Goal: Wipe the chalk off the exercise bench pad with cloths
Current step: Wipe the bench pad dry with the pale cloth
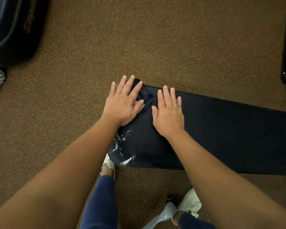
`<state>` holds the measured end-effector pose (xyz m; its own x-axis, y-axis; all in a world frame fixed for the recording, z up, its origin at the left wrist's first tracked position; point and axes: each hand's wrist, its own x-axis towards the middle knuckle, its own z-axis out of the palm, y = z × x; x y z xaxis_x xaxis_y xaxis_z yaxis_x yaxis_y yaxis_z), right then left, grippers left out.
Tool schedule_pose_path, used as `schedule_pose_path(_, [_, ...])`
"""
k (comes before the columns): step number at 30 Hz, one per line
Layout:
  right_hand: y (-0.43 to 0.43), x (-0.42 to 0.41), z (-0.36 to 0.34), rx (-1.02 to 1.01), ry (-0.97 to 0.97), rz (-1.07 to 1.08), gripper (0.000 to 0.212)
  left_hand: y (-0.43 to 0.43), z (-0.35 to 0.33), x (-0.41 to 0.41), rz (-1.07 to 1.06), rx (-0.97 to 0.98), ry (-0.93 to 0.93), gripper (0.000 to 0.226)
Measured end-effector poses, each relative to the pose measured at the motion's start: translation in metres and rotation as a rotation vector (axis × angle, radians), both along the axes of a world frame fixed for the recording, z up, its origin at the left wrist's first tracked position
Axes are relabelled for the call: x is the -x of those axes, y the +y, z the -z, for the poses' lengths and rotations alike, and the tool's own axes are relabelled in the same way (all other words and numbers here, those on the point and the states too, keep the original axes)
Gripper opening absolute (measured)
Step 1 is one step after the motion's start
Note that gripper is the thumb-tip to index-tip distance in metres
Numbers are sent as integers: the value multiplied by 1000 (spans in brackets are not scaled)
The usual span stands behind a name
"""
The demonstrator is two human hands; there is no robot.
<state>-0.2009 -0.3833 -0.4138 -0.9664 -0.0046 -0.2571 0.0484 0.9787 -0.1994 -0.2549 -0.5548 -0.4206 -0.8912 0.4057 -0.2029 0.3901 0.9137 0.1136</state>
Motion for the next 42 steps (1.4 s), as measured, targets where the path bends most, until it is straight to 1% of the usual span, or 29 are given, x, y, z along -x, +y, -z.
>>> schedule_pose_path(1, [0, 0, 0, -3, -3, 3, 60, -1, 1, 3, -48, -20, -10, 65])
schedule_pose_path(2, [-1, 0, 0, -4, -7, 4, 60, 2, 1, 3, -140, -43, -17, 65])
schedule_pose_path(4, [0, 0, -1, 3, -5, 5, 60, 19, 3, -8, -374, -77, -2, 64])
schedule_pose_path(5, [0, 0, -1, 11, 1, 2, 60, 28, 3, -16, -454, -84, 12, 65])
schedule_pose_path(6, [1, 0, -1, 19, 8, -4, 60, 34, 3, -24, -486, -75, 21, 66])
schedule_pose_path(7, [1, -1, -1, 24, 13, -9, 59, 35, 3, -29, -466, -48, 26, 66])
schedule_pose_path(8, [1, -1, 0, 22, 16, -12, 59, 32, 2, -31, -403, -24, 30, 67])
schedule_pose_path(11, [-1, -1, 2, 4, 15, -3, 60, 10, 2, -12, -115, -21, 34, 67])
schedule_pose_path(12, [-1, -1, 2, -1, 13, 1, 60, 4, 3, -3, -65, -42, 23, 67])
schedule_pose_path(13, [-1, -1, 3, -5, 10, 3, 60, 1, 4, 4, -70, -69, 9, 68])
schedule_pose_path(14, [-1, 0, 3, -7, 8, 3, 60, 2, 5, 8, -130, -100, -3, 67])
schedule_pose_path(17, [0, 0, 2, -2, -2, -4, 60, 22, 3, 2, -494, -150, -12, 65])
schedule_pose_path(18, [1, 0, 2, 0, -3, -10, 60, 31, 1, -3, -599, -138, -12, 66])
schedule_pose_path(19, [1, 0, 2, 0, 0, -14, 60, 39, -1, -8, -660, -114, -17, 67])
schedule_pose_path(20, [1, 0, 3, 2, 3, -16, 60, 44, -1, -13, -655, -75, -21, 68])
schedule_pose_path(21, [1, -1, 3, 4, 7, -14, 60, 45, -1, -18, -576, -34, -13, 69])
schedule_pose_path(23, [0, -1, 3, 5, 13, -2, 60, 35, 2, -24, -296, 3, 32, 69])
schedule_pose_path(24, [-1, -1, 3, 1, 14, 1, 60, 26, 3, -24, -191, -7, 49, 69])
schedule_pose_path(25, [0, -1, 3, 0, 10, -1, 60, 18, 4, -24, -162, -29, 53, 70])
schedule_pose_path(26, [1, -1, 2, 2, 3, -5, 61, 13, 6, -25, -213, -52, 56, 70])
schedule_pose_path(29, [3, -2, 1, 6, -4, -20, 61, 24, 3, -40, -603, -98, 57, 69])
schedule_pose_path(30, [3, -2, 1, 6, 0, -23, 61, 36, 1, -46, -681, -95, 46, 69])
schedule_pose_path(31, [2, -1, 1, 7, 1, -23, 61, 47, -1, -53, -693, -66, 17, 70])
schedule_pose_path(32, [2, -1, 1, 5, -5, -21, 61, 54, -2, -61, -647, -25, -22, 70])
schedule_pose_path(34, [1, -2, 2, 0, -8, -18, 61, 50, -2, -67, -468, 48, -42, 70])
schedule_pose_path(36, [1, -3, 3, 0, 22, -20, 62, 31, 0, -57, -315, 46, -17, 72])
schedule_pose_path(37, [1, -3, 4, -2, 34, -21, 62, 23, 1, -51, -283, 26, -8, 72])
schedule_pose_path(39, [2, -4, 4, -13, 32, -24, 63, 16, 3, -45, -346, -24, 4, 72])
schedule_pose_path(42, [3, -3, 5, -32, 17, -33, 63, 32, 1, -62, -648, -72, 20, 71])
